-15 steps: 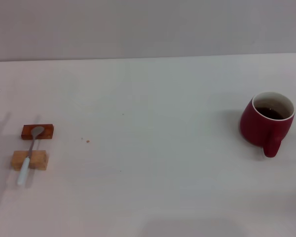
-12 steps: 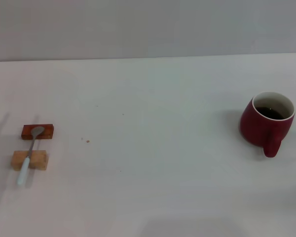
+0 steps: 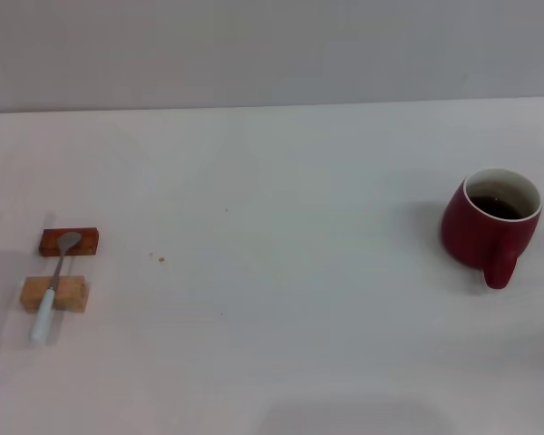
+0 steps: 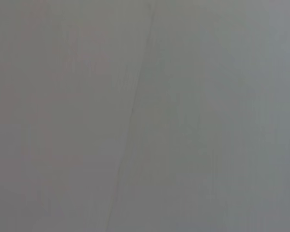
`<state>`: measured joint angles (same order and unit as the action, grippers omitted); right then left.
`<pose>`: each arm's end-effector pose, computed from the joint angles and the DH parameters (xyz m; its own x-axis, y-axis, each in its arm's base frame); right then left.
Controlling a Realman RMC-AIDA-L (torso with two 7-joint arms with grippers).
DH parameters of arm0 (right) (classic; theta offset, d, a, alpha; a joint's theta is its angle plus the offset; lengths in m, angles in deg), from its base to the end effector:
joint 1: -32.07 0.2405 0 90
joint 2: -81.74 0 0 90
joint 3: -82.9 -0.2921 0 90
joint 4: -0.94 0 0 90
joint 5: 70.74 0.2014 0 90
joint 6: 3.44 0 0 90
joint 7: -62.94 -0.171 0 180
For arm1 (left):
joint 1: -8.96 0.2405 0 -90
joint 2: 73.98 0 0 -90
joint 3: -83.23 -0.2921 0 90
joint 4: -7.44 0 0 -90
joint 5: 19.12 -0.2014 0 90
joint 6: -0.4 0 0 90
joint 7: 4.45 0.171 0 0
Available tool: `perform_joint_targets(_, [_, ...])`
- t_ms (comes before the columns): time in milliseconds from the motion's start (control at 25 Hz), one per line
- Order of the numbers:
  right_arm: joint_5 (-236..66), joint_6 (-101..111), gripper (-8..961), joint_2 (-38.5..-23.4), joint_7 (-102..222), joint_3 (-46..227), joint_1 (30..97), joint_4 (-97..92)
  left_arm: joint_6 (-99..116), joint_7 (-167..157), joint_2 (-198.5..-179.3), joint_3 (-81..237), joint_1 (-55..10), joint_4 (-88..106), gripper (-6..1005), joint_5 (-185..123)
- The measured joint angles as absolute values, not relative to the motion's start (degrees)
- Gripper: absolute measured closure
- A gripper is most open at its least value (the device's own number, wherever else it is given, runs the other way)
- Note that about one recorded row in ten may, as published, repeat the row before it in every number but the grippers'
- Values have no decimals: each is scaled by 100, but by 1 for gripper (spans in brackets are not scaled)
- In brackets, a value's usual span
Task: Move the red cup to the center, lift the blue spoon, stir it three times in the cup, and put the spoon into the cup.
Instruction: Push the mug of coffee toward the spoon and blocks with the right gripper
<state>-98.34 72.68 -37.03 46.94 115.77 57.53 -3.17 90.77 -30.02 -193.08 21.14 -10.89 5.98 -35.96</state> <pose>0.3899 0.3558 0.0728 0.6387 0.2730 -0.7194 -0.7694 0.2112 -0.6028 -0.3665 0.3059 0.0256 0.5172 -0.2594 0.8156 0.8242 -0.1059 -0.5564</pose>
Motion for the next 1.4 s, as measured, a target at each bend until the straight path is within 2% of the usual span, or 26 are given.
perform_joint_targets(520, [-9833, 7281, 445, -3711, 4684, 11578, 5659, -407, 9093, -3020, -19308, 2127, -1114, 577, 190, -3644])
perform_joint_targets(760, [-9871, 7273, 664, -3713, 4680, 11591, 5487, -407, 9083, -3020, -19308, 2127, -1127, 572, 191, -3645])
perform_joint_targets(960, [-10024, 7183, 890, -3675, 4586, 11647, 5387, -453, 9080, -3020, -19307, 2127, -1143, 534, 191, -3643])
perform_joint_targets(1120, [-10755, 6560, 914, -3648, 3916, 11648, 5315, -920, 9079, -3020, -19307, 2128, -1143, 533, 192, -3622])
perform_joint_targets(1400, [-12032, 5807, 955, -3466, 3010, 11637, 5382, -1387, 9078, -3150, -19307, 2132, -1159, 543, 193, -3602])
